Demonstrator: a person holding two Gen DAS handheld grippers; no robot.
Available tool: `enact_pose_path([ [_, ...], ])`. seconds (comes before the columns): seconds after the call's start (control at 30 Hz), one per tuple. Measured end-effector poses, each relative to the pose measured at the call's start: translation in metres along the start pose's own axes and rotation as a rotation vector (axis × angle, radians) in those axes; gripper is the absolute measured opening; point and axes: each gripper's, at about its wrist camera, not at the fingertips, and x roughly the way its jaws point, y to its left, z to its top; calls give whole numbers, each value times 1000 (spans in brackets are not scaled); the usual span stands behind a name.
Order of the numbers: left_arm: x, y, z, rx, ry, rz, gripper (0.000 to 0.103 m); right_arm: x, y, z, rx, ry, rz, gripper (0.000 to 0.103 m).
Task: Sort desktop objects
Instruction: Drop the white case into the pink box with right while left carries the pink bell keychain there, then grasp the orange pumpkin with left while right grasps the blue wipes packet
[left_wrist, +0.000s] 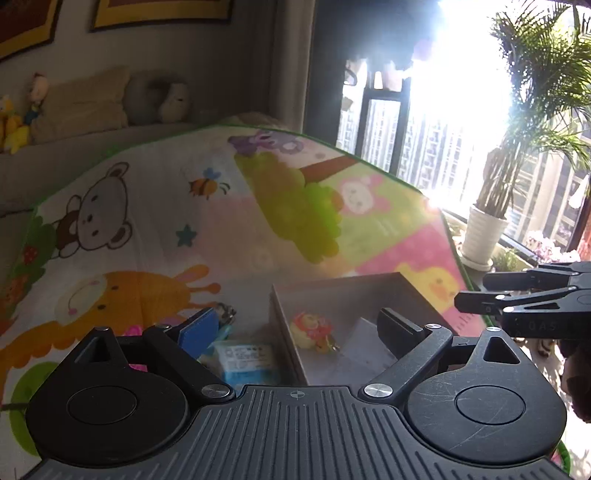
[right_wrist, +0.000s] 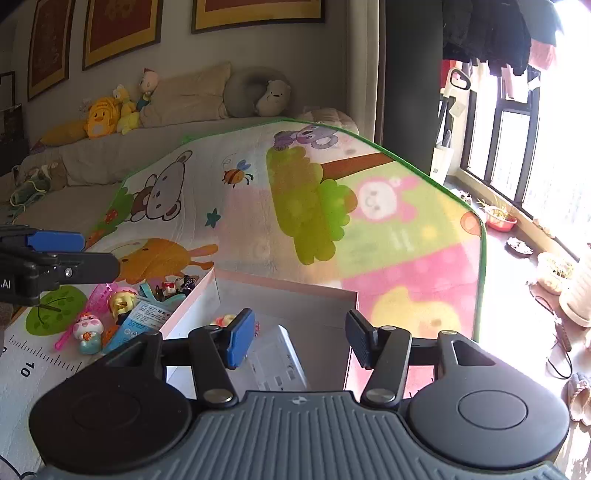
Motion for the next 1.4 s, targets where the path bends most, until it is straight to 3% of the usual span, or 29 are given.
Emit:
enact_pose_path([
  [0.1,-8,17,-55,31,48,120,99,-4,22,-16,-71,15,18,61],
  [0.23,-14,36,-110,27,99,260,99,2,76,-27,-199,55,112,64],
  [0.37,-29,58,-130,-25,99,302,100,29,131,-23,-264,97,179,64],
  [0.5,-37,73,-138,-67,99,290,100,69,169,-6,-266,135,197,64],
  [0.6,-42,81,-140,-111,80,260,101,106,187,13,-255,158,155,57],
  [0.77,-45,81,-144,-122,61,242,102,182,198,35,-187,266,48,45],
  [0.87,-45,82,-146,-135,57,241,102,209,196,36,-120,343,49,42],
  [1.0,-44,88,-146,-176,66,217,102,207,198,26,-76,425,135,38],
  [1.17,-48,85,-148,-161,59,183,102,172,205,-5,-69,511,277,38],
  [1.3,-53,75,-152,-92,81,109,103,132,206,-28,-78,533,372,38],
  [1.4,-57,69,-155,-55,86,74,103,99,199,-44,-108,502,395,38],
])
